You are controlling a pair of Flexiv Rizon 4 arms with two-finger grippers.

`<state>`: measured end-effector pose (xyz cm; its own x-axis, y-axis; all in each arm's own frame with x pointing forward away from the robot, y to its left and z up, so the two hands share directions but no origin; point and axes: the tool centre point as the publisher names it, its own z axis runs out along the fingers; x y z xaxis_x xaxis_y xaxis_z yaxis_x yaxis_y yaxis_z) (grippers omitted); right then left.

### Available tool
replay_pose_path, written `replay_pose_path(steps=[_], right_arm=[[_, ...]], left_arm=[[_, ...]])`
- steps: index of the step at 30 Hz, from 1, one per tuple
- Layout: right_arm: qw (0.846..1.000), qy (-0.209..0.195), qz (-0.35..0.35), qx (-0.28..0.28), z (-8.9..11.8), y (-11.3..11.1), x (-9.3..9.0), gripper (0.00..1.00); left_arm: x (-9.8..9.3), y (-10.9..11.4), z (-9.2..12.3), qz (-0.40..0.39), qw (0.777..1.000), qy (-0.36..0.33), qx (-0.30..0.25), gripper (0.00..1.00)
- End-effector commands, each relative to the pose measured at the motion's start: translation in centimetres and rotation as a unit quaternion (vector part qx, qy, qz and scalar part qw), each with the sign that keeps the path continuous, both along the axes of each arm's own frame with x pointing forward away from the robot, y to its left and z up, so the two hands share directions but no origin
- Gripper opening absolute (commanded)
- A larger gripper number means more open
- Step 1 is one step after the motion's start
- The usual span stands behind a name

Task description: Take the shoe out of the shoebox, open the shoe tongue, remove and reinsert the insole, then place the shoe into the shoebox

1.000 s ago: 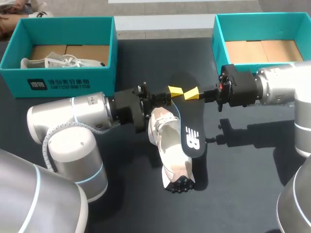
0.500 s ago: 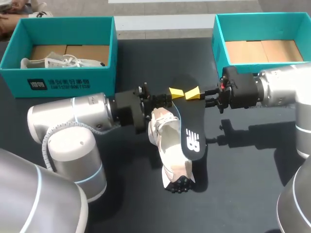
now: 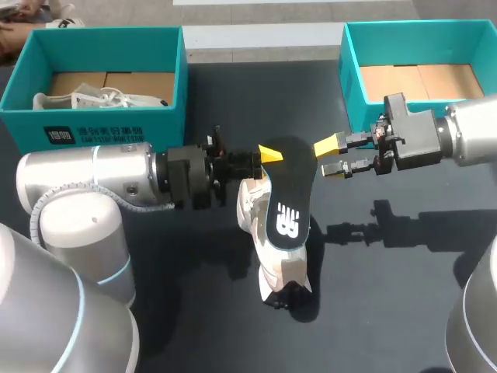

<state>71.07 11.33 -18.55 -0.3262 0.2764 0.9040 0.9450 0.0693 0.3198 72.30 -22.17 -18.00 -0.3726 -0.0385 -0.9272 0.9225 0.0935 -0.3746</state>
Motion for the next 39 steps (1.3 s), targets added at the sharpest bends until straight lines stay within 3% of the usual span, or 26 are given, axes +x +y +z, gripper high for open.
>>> replay_pose_path(steps=[1, 3, 18, 19, 21, 22, 25, 28, 39], right_arm=[[0.986, -0.135, 0.024, -0.094, 1.6, -0.7, -0.3, 1.00], [0.979, -0.173, 0.051, -0.098, 1.6, -0.3, -0.2, 1.00], [0.979, -0.173, 0.051, -0.098, 1.6, -0.3, -0.2, 1.00], [0.970, -0.192, 0.058, -0.135, 1.0, -0.7, -0.2, 1.00], [0.964, -0.241, 0.047, -0.103, 0.0, -1.5, -0.4, 1.00], [0.957, -0.255, 0.070, -0.120, -0.3, -1.9, -0.4, 1.00], [0.922, -0.337, 0.139, -0.133, -0.6, -2.0, -0.4, 1.00], [0.896, -0.367, 0.193, -0.157, -1.0, -2.1, -0.1, 1.00], [0.896, -0.367, 0.193, -0.157, -1.0, -2.1, -0.1, 1.00]], left_arm=[[-0.9, 2.2, 0.8, -0.015, 0.999, 0.031, 0.029, 0.00], [-1.3, 2.3, 0.9, -0.016, 0.998, 0.061, 0.031, 0.00], [-1.3, 2.4, 1.0, -0.011, 0.997, 0.062, 0.038, 0.00], [-1.3, 2.4, 1.0, -0.011, 0.997, 0.062, 0.038, 0.00], [-1.3, 2.4, 1.0, -0.011, 0.997, 0.062, 0.038, 0.00], [-1.3, 2.4, 1.0, -0.011, 0.997, 0.062, 0.038, 0.00], [-1.3, 2.4, 1.0, -0.011, 0.997, 0.062, 0.038, 0.00], [-1.3, 2.4, 1.0, -0.011, 0.997, 0.062, 0.038, 0.00], [-1.3, 2.4, 1.0, -0.011, 0.997, 0.062, 0.038, 0.00]])
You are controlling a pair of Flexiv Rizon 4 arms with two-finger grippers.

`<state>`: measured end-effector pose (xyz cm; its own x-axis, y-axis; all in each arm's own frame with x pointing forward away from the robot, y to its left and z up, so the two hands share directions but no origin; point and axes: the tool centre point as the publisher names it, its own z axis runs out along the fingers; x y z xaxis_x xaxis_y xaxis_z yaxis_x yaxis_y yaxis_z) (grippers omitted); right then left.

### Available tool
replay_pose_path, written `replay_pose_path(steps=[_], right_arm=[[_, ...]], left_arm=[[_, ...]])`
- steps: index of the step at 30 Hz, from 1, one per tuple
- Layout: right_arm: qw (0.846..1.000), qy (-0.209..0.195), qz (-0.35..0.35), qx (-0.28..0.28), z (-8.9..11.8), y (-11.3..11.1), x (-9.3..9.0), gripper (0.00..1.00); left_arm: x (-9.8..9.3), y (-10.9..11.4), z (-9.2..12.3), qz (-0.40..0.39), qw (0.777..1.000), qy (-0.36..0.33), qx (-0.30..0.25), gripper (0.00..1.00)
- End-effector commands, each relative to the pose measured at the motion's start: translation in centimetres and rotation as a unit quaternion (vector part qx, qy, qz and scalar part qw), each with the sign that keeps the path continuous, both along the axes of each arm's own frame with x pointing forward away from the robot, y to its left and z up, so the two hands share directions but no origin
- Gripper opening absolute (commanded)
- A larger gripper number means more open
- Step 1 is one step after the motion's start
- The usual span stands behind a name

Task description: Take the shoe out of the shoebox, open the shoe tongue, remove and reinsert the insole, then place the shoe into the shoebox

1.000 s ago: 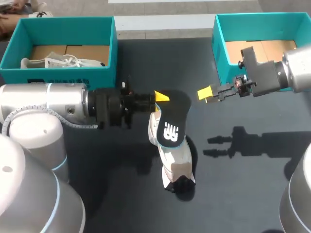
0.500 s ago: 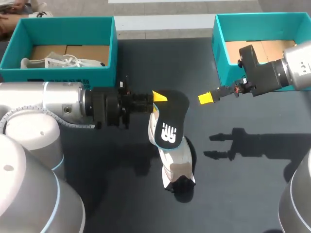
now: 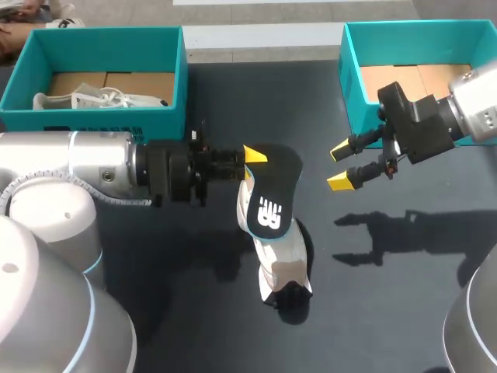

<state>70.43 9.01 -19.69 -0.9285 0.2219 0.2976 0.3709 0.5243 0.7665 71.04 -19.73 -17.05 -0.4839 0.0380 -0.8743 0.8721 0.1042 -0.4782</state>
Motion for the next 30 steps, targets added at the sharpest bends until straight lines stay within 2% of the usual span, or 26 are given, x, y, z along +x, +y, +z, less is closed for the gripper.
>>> replay_pose_path(steps=[1, 5, 8, 11, 13, 15, 16, 18, 23, 30], right_arm=[[1.000, 0.005, 0.004, -0.009, 0.1, 0.2, 0.5, 1.00], [1.000, 0.005, 0.004, -0.009, 0.1, 0.2, 0.5, 1.00], [0.997, -0.052, 0.033, -0.051, -0.6, -0.4, 0.2, 1.00], [0.985, -0.136, 0.064, -0.082, -1.4, -1.0, -0.5, 1.00], [0.977, -0.153, 0.087, -0.121, -2.2, -1.0, -0.9, 1.00], [0.978, -0.149, 0.085, -0.121, -3.1, -1.1, -1.2, 1.00], [0.973, -0.158, 0.094, -0.141, -3.6, -1.1, -1.4, 1.00], [0.974, -0.146, 0.100, -0.140, -4.7, -1.0, -1.8, 1.00], [0.974, -0.146, 0.100, -0.140, -4.7, -1.0, -1.8, 1.00], [0.974, -0.146, 0.100, -0.140, -4.7, -1.0, -1.8, 1.00]], left_arm=[[0.0, -0.1, 0.0, 0.000, 1.000, 0.000, 0.002, 0.00], [0.0, -0.1, 0.0, 0.000, 1.000, 0.000, 0.002, 0.00], [-0.9, 0.3, 0.1, -0.002, 1.000, 0.014, -0.006, 0.00], [-2.4, 1.0, 0.3, -0.008, 0.999, 0.044, -0.008, 0.00], [-3.4, 1.4, 0.4, -0.019, 0.998, 0.060, -0.018, 0.00], [-4.3, 1.5, 0.5, -0.022, 0.997, 0.067, -0.021, 0.00], [-4.7, 1.6, 0.4, -0.022, 0.997, 0.066, -0.019, 0.00], [-5.5, 1.8, 0.3, -0.022, 0.997, 0.078, -0.018, 0.00], [-7.4, 2.3, -0.7, -0.033, 0.993, 0.114, -0.023, 0.00], [-7.4, 2.3, -0.7, -0.033, 0.993, 0.114, -0.023, 0.00]])
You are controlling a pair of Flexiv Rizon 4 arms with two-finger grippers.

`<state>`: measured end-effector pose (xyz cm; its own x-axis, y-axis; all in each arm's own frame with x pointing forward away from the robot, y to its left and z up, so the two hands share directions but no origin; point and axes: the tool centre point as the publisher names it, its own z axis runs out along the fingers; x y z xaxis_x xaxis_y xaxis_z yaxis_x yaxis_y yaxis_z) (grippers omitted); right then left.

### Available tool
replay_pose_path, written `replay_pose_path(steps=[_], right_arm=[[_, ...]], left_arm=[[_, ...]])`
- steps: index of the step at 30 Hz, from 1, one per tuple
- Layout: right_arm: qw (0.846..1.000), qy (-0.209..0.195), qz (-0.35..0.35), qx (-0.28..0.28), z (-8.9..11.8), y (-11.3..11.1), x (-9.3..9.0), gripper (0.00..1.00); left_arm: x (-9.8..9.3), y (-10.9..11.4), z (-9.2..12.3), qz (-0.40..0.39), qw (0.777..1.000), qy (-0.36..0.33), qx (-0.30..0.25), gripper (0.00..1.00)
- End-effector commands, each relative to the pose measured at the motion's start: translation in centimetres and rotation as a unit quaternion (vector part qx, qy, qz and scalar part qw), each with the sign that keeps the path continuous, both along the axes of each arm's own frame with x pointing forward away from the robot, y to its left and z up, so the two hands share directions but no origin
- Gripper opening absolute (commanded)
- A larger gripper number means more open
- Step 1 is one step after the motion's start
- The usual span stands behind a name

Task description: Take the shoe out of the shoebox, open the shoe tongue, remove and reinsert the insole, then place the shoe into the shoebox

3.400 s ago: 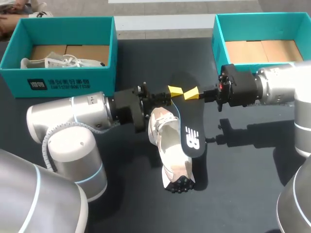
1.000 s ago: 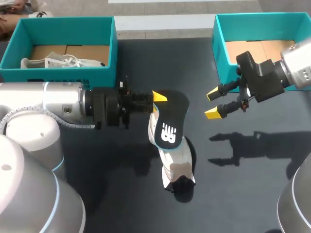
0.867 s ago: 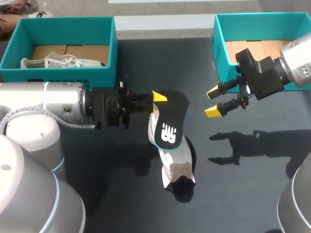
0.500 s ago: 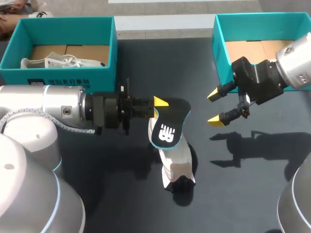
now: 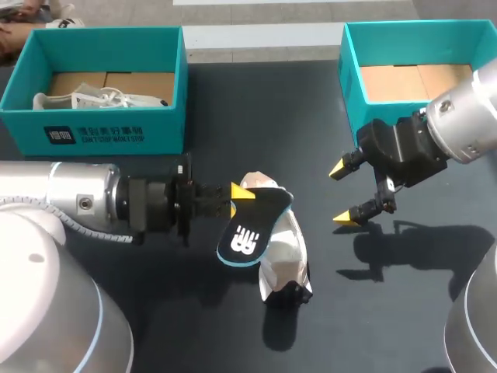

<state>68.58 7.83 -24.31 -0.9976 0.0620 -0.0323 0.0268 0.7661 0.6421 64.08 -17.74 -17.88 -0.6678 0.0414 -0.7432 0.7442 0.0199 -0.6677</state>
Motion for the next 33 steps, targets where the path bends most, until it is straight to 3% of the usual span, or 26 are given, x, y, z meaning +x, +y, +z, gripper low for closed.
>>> replay_pose_path(steps=[1, 6, 10, 12, 14, 22, 33], right_arm=[[1.000, 0.000, 0.000, -0.001, 0.0, 0.2, 0.1, 1.00], [1.000, 0.000, 0.000, -0.001, 0.0, 0.2, 0.1, 1.00], [0.996, -0.063, 0.027, -0.055, -1.8, 1.6, 0.2, 1.00], [0.993, -0.098, 0.036, -0.049, -3.0, 1.7, 0.3, 1.00], [0.992, -0.093, 0.047, -0.074, -4.2, 1.7, 0.5, 1.00], [0.990, -0.095, 0.073, -0.068, -7.8, 1.6, 0.9, 1.00], [0.980, -0.147, 0.088, -0.097, -8.6, 2.6, 0.9, 1.00]], left_arm=[[-0.4, 0.3, 0.1, 0.003, 1.000, -0.001, 0.000, 0.00], [-0.4, 0.3, 0.1, 0.003, 1.000, -0.001, 0.000, 0.00], [-1.5, -0.5, -1.4, -0.024, 1.000, 0.012, -0.012, 0.00], [-2.0, -0.7, -2.1, -0.035, 0.999, 0.015, -0.027, 0.00], [-2.4, -0.9, -2.8, -0.036, 0.999, 0.007, -0.018, 0.00], [-3.7, -0.9, -4.1, -0.035, 0.998, 0.027, -0.039, 0.00], [-3.8, -1.8, -6.0, -0.028, 0.997, 0.047, -0.056, 0.00]])
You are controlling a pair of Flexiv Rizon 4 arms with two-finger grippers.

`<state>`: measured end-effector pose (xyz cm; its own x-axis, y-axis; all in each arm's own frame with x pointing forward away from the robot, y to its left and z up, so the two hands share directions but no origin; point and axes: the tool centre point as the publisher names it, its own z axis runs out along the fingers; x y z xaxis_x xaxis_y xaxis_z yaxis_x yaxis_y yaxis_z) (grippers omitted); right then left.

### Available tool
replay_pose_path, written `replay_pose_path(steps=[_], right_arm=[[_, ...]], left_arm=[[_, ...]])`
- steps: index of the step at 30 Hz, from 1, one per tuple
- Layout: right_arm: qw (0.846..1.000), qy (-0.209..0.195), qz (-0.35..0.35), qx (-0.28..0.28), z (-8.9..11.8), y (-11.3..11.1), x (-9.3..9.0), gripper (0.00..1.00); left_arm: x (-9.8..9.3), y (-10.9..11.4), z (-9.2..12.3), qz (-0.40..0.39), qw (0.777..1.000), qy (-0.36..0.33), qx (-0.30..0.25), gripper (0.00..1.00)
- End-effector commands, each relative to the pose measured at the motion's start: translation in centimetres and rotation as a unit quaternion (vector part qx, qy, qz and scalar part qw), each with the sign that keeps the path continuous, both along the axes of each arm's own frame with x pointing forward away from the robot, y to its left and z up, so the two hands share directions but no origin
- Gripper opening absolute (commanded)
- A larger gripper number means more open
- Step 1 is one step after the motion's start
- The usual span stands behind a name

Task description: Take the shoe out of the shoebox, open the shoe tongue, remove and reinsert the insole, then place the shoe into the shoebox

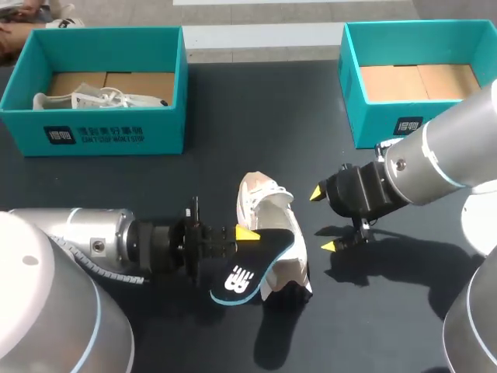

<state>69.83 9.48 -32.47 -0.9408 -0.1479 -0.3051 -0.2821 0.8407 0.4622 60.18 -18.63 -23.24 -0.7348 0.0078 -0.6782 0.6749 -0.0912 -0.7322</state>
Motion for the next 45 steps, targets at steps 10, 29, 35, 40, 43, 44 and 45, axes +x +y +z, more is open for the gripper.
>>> replay_pose_path(steps=[10, 29, 35, 40, 43, 44, 45], right_arm=[[0.999, -0.011, -0.018, -0.029, -0.8, 1.5, -0.4, 1.00], [0.999, -0.011, -0.018, -0.029, -0.8, 1.5, -0.4, 1.00], [0.999, -0.011, -0.018, -0.029, -0.8, 1.5, -0.4, 1.00], [0.999, -0.011, -0.018, -0.029, -0.8, 1.5, -0.4, 1.00], [0.999, -0.011, -0.018, -0.029, -0.8, 1.5, -0.4, 1.00], [0.999, -0.011, -0.018, -0.029, -0.8, 1.5, -0.4, 1.00], [0.999, -0.011, -0.018, -0.029, -0.8, 1.5, -0.4, 1.00]], left_arm=[[0.4, -1.3, -1.1, 0.005, 1.000, 0.005, -0.003, 0.00], [2.2, -3.1, -3.8, 0.002, 1.000, 0.024, -0.008, 0.00], [3.0, -2.9, -5.7, 0.008, 1.000, 0.029, 0.007, 0.00], [3.3, -3.1, -6.7, 0.010, 0.999, 0.032, 0.011, 0.00], [3.5, -3.3, -7.1, 0.011, 0.999, 0.032, 0.014, 0.00], [3.5, -3.4, -7.3, 0.011, 0.999, 0.032, 0.014, 0.00], [3.6, -3.5, -7.5, 0.011, 0.999, 0.033, 0.014, 0.00]])
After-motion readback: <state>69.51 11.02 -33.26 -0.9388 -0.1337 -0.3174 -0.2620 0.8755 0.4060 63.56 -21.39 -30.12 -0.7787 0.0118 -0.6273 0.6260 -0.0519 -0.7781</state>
